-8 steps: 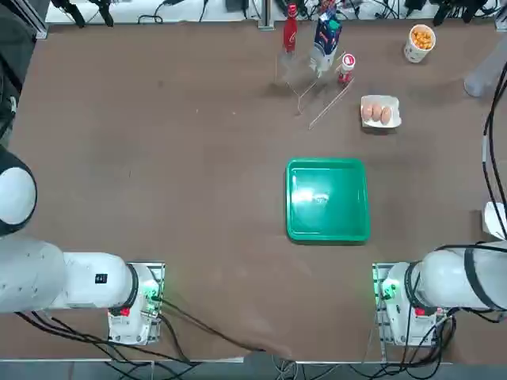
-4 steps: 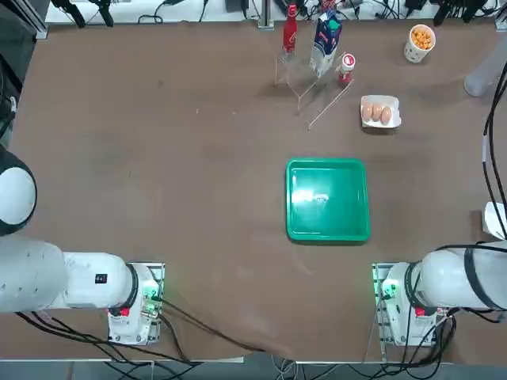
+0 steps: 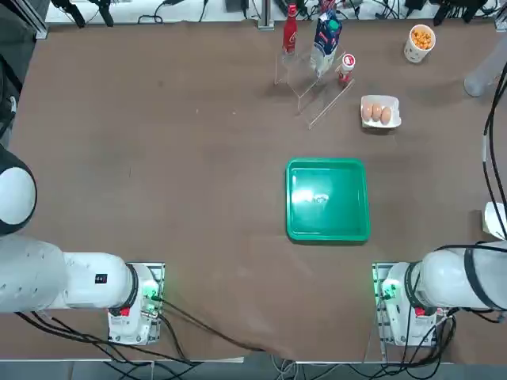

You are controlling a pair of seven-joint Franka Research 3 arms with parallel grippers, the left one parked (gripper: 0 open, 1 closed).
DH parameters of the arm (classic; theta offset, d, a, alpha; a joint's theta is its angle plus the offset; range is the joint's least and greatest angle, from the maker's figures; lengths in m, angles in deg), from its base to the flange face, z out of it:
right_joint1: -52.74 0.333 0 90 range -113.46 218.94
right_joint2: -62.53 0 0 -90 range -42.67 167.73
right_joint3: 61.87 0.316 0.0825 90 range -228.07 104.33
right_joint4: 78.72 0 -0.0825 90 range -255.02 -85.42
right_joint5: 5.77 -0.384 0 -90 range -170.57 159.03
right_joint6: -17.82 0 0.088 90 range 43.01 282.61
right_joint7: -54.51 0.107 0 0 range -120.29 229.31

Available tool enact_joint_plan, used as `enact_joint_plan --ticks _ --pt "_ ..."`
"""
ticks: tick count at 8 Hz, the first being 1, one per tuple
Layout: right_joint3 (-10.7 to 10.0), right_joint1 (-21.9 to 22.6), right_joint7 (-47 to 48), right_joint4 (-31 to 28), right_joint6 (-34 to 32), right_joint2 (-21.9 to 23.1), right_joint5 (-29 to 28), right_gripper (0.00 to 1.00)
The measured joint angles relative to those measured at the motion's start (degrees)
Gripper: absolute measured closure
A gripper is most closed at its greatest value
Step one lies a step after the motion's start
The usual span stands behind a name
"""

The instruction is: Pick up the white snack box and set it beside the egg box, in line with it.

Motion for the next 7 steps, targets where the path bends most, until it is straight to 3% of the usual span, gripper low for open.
enact_joint_plan --ticks 2,5,7 --pt "-0.1 -0.2 0.1 0.1 -4.4 0.0 0.3 0.0" --pt "-0.4 -4.1 0.3 -1.1 -19.0 -0.7 1.0 0.0" --pt "-0.6 -9.5 -0.2 -7.8 -13.7 -0.3 1.4 0.0"
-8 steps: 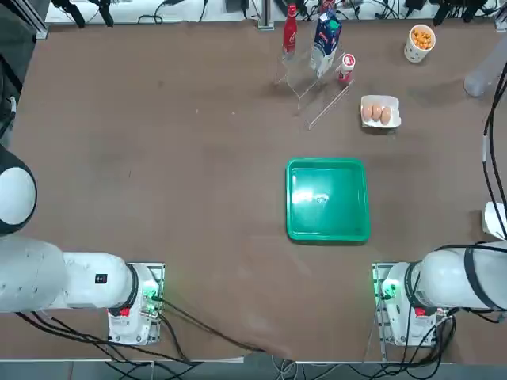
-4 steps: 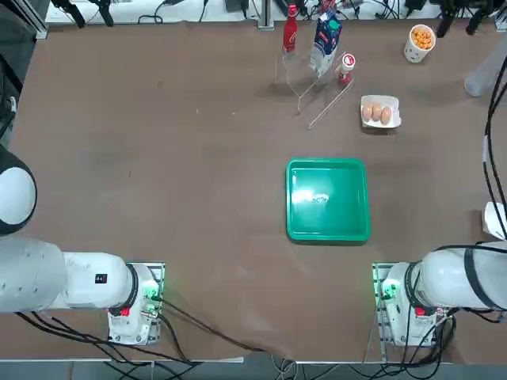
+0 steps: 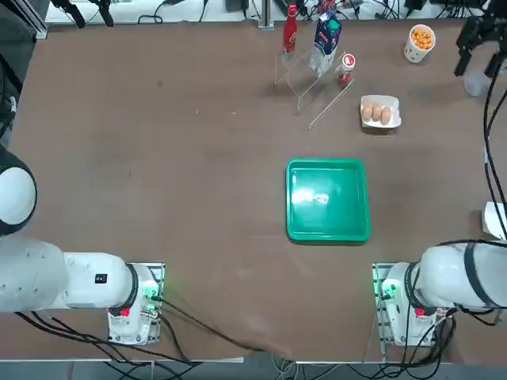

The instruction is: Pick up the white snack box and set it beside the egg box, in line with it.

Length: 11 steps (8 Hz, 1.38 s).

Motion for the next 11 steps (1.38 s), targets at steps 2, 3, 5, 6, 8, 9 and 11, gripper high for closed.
enact_joint_plan --ticks 2,3,5,6,8,9,11 --pt "-0.3 -7.2 -0.9 -11.3 8.7 2.9 0.9 0.0" --pt "-0.4 -12.3 -2.3 -16.9 12.3 3.9 1.7 0.0" --pt "-0.7 -23.3 -8.4 -28.0 24.7 3.8 4.5 0.0" --pt "-0.7 -28.4 -12.3 -32.5 31.3 3.0 5.6 0.0" --pt "-0.8 -37.5 -20.4 -37.0 41.4 -0.7 6.1 0.0" --pt "-0.8 -40.1 -22.5 -38.2 47.2 -3.4 6.1 0.0" --pt "-0.7 -42.9 -25.7 -41.5 59.9 -8.5 6.1 0.0"
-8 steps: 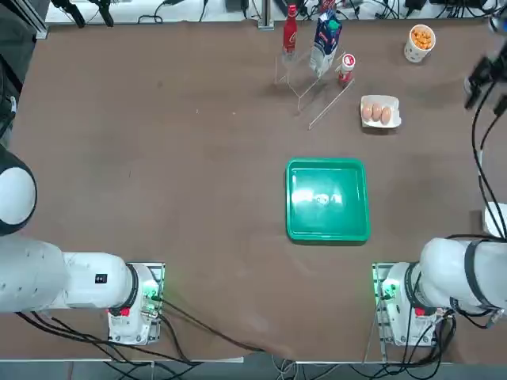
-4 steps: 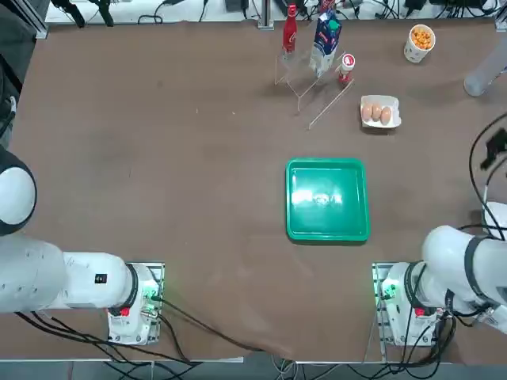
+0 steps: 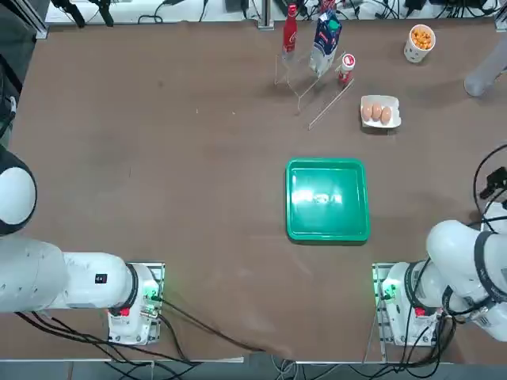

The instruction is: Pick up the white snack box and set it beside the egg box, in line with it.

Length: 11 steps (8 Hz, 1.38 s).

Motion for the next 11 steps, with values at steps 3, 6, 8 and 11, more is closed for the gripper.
enact_joint_plan --ticks 3,6,8,11 --pt "0.1 -2.2 -2.3 -2.0 6.1 -2.8 0.0 0.02" --pt "0.1 -4.3 -3.4 -2.3 7.7 -3.6 0.0 0.13" --pt "0.1 -5.0 -4.1 -2.3 7.9 -4.0 0.0 0.55" --pt "0.1 -5.3 -5.3 -2.3 8.0 -4.0 0.0 0.98"
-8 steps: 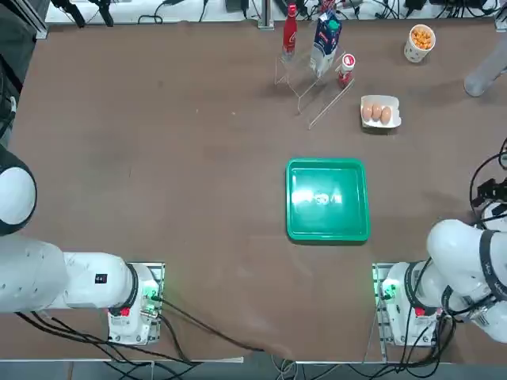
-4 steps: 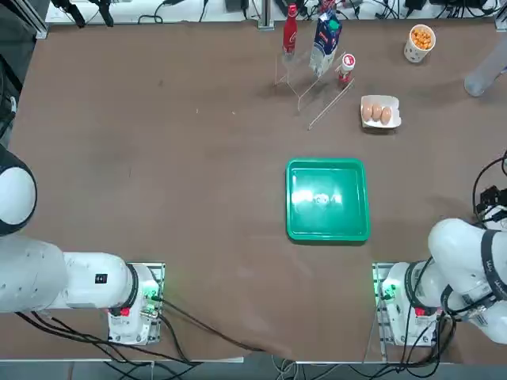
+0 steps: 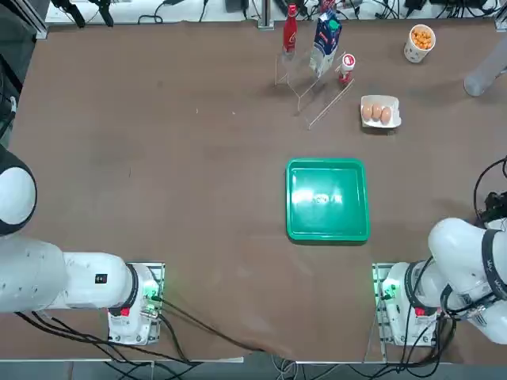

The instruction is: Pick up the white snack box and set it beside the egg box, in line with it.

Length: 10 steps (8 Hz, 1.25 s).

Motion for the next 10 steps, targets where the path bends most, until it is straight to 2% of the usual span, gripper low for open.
enact_joint_plan --ticks 3,5,7,8,10 --pt "0.1 0.0 -0.1 0.2 -0.6 0.1 0.0 0.98" --pt "0.5 0.0 -0.1 1.2 -3.9 1.5 0.0 0.98" --pt "1.4 0.5 -0.4 4.5 -11.8 6.1 -0.1 0.98" --pt "2.1 2.4 -0.6 7.6 -18.1 9.1 -0.6 0.98" --pt "2.7 10.6 0.7 17.2 -33.7 12.8 -3.6 0.98"
